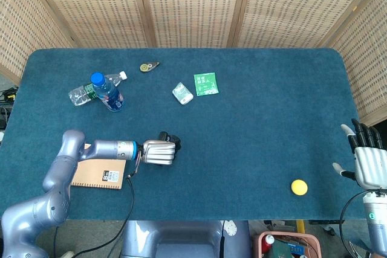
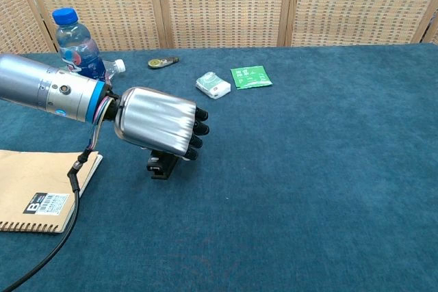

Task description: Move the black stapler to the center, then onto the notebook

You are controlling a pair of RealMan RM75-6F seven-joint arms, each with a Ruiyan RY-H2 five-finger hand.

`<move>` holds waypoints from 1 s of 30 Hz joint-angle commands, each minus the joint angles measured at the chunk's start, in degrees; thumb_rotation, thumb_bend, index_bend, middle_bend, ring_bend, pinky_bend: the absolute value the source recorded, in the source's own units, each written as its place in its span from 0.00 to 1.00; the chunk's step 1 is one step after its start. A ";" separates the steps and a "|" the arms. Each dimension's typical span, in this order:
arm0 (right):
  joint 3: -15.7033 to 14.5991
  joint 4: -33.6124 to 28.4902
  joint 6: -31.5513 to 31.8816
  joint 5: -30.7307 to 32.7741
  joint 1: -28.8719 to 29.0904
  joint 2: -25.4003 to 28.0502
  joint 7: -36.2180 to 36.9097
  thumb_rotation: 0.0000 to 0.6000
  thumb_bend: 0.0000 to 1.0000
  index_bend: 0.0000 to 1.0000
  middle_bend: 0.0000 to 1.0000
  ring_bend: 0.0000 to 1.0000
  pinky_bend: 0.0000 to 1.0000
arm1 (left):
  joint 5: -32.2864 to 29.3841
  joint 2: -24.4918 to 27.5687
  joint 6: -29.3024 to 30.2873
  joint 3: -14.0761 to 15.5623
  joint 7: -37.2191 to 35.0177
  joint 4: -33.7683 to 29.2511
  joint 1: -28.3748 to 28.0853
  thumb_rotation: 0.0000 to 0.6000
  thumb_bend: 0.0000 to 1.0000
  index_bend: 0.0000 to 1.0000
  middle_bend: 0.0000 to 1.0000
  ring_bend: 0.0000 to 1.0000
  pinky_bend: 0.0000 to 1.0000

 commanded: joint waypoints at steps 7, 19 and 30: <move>-0.04 -1.35 0.05 -1.51 -0.33 0.56 -0.03 1.00 0.00 0.03 0.00 0.00 0.00 | -3.62 6.22 12.75 -1.58 0.33 -3.13 2.64 1.00 0.31 0.75 0.59 0.39 0.42; -0.55 -3.09 0.29 -4.37 -0.75 1.12 0.17 1.00 0.00 0.03 0.00 0.00 0.00 | -8.05 18.34 22.47 -1.80 5.59 -15.55 18.25 1.00 0.31 0.77 0.59 0.39 0.45; -0.77 -4.64 0.39 -6.15 -1.02 1.51 -0.17 1.00 0.00 0.03 0.00 0.00 0.00 | -11.92 23.56 9.60 -0.59 10.46 -29.44 26.51 1.00 0.32 0.77 0.59 0.39 0.45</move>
